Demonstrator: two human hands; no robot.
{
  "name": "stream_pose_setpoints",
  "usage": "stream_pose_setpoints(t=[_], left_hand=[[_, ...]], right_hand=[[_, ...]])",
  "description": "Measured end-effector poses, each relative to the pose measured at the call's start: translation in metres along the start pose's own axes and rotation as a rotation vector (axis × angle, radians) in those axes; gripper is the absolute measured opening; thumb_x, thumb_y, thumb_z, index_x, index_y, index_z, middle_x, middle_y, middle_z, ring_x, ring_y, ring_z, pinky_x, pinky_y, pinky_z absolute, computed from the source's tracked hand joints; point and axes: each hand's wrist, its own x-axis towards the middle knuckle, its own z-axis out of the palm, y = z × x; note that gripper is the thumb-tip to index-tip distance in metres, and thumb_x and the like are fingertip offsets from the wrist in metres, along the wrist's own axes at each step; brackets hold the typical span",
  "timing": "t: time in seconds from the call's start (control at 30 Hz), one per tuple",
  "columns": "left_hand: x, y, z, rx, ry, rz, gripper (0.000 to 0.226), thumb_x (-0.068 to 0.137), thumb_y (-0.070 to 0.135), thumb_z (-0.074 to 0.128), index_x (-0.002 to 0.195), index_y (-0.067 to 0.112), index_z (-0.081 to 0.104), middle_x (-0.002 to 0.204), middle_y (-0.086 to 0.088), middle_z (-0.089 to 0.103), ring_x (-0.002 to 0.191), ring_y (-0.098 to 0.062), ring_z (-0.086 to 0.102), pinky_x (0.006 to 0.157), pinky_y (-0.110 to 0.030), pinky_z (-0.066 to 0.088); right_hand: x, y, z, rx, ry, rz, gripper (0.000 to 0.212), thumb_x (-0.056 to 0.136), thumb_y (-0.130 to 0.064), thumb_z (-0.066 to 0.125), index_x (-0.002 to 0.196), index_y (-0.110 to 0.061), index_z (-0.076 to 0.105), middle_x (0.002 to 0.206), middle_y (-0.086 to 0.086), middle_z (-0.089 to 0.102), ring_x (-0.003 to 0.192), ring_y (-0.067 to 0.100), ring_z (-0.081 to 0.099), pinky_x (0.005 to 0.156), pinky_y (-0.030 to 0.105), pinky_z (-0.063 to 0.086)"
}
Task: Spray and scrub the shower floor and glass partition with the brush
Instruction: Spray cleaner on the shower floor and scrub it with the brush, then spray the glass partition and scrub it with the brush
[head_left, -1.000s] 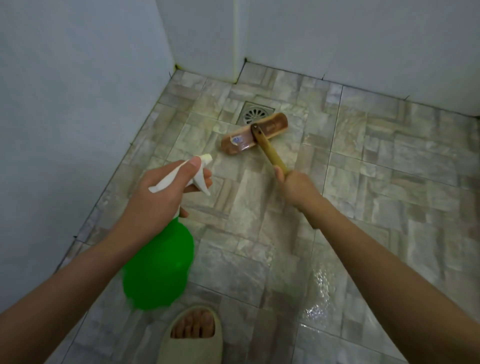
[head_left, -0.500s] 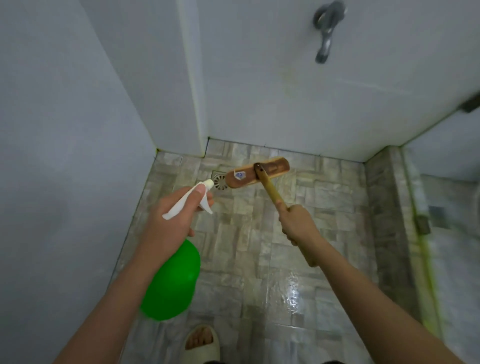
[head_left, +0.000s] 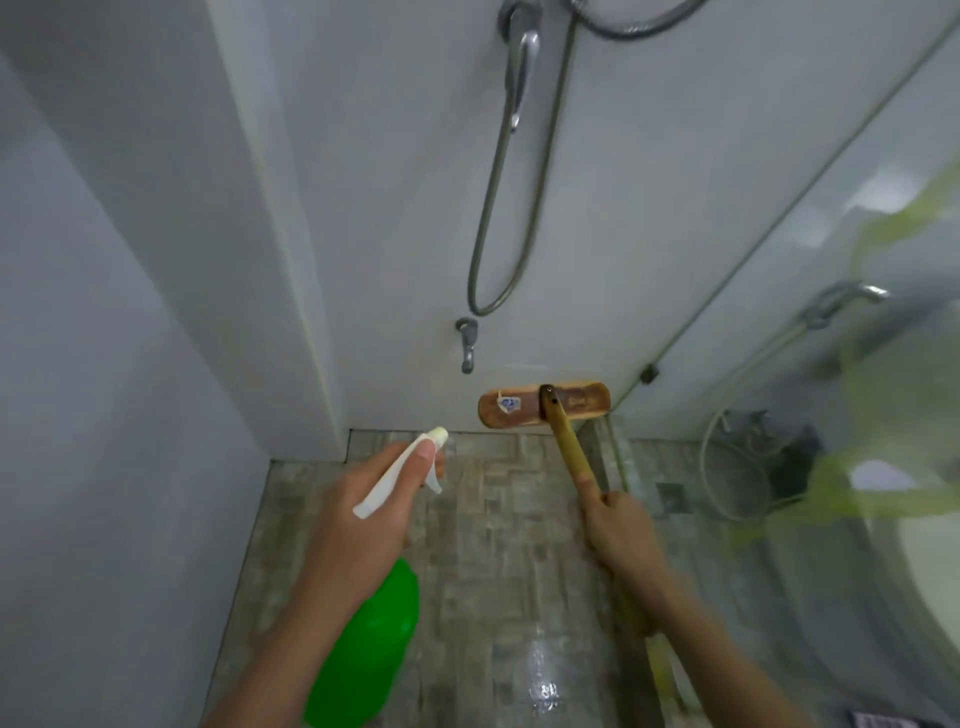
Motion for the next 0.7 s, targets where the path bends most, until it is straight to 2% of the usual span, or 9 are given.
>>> stream_pose_setpoints(t=[0.1,0.17,0.23,0.27,0.33,0.4,0.47,0.57,0.7], left_hand=[[-0.017,0.06,0.009,-0.012,-0.031,0.056,0.043,0.087,0.054,0.053,0.08,0.02,0.079,0.085,0.021,0.073,0.079,0.003,0.064,0.072,-0.001,0.044],[-0.034,0.102,0.016,0.003,-0.048,0.105,0.047,0.088,0.059,0.053,0.081,0.019,0.077,0.091,0.022,0.075,0.089,0.007,0.066,0.079,-0.006,0.045],[-0.05,0.14,0.025,0.009,-0.05,0.142,0.05,0.088,0.069,0.054,0.083,0.025,0.075,0.096,0.018,0.076,0.096,0.006,0.067,0.086,-0.017,0.048],[-0.058,0.162,0.03,0.001,-0.056,0.147,0.047,0.087,0.073,0.055,0.083,0.031,0.076,0.096,0.016,0.076,0.096,0.002,0.068,0.085,-0.018,0.05],[-0.07,0.196,0.038,-0.047,-0.042,0.156,0.038,0.086,0.068,0.056,0.085,0.037,0.078,0.093,0.015,0.077,0.095,-0.003,0.071,0.07,-0.01,0.051],[-0.083,0.238,0.048,-0.071,-0.03,0.178,0.038,0.085,0.055,0.055,0.096,0.028,0.079,0.089,0.021,0.077,0.092,0.0,0.07,0.057,-0.01,0.049],[-0.091,0.272,0.056,-0.064,-0.035,0.206,0.037,0.094,0.045,0.053,0.099,0.02,0.079,0.086,0.022,0.077,0.085,-0.001,0.071,0.05,-0.018,0.049],[-0.099,0.321,0.068,-0.069,-0.048,0.268,0.029,0.097,0.038,0.056,0.098,0.02,0.078,0.09,0.007,0.079,0.088,-0.01,0.075,0.049,-0.016,0.048],[-0.097,0.382,0.085,-0.035,-0.066,0.387,0.027,0.096,0.039,0.057,0.099,0.02,0.077,0.092,0.004,0.079,0.089,-0.007,0.075,0.048,-0.018,0.048]], right_hand=[[-0.035,-0.022,-0.065,0.027,0.052,-0.001,0.054,0.099,-0.05,0.034,0.065,-0.01,0.051,0.059,0.005,0.052,0.048,0.018,0.05,0.045,0.024,0.04],[-0.057,-0.033,-0.106,0.078,0.085,-0.016,0.055,0.097,-0.053,0.036,0.067,-0.01,0.053,0.06,0.006,0.053,0.053,0.022,0.051,0.054,0.032,0.044],[-0.076,-0.044,-0.142,0.144,0.113,-0.04,0.056,0.096,-0.054,0.037,0.067,-0.01,0.055,0.058,0.005,0.052,0.053,0.022,0.05,0.055,0.034,0.042],[-0.085,-0.051,-0.161,0.172,0.124,-0.062,0.056,0.096,-0.053,0.037,0.065,-0.01,0.055,0.056,0.004,0.051,0.05,0.021,0.049,0.053,0.033,0.041],[-0.098,-0.062,-0.192,0.219,0.145,-0.091,0.054,0.097,-0.052,0.036,0.066,-0.011,0.053,0.053,0.004,0.049,0.045,0.018,0.046,0.047,0.029,0.039],[-0.114,-0.073,-0.23,0.276,0.151,-0.119,0.051,0.098,-0.049,0.036,0.073,-0.009,0.053,0.055,0.005,0.048,0.041,0.017,0.044,0.041,0.025,0.036],[-0.119,-0.083,-0.259,0.33,0.164,-0.148,0.048,0.099,-0.046,0.037,0.077,-0.007,0.055,0.055,0.005,0.049,0.041,0.017,0.044,0.041,0.025,0.035],[-0.126,-0.103,-0.302,0.405,0.173,-0.212,0.046,0.098,-0.047,0.037,0.082,-0.008,0.055,0.054,0.005,0.047,0.041,0.017,0.042,0.041,0.024,0.033],[-0.127,-0.141,-0.352,0.503,0.209,-0.331,0.047,0.097,-0.05,0.038,0.081,-0.009,0.053,0.05,0.002,0.044,0.037,0.015,0.038,0.04,0.022,0.031]])
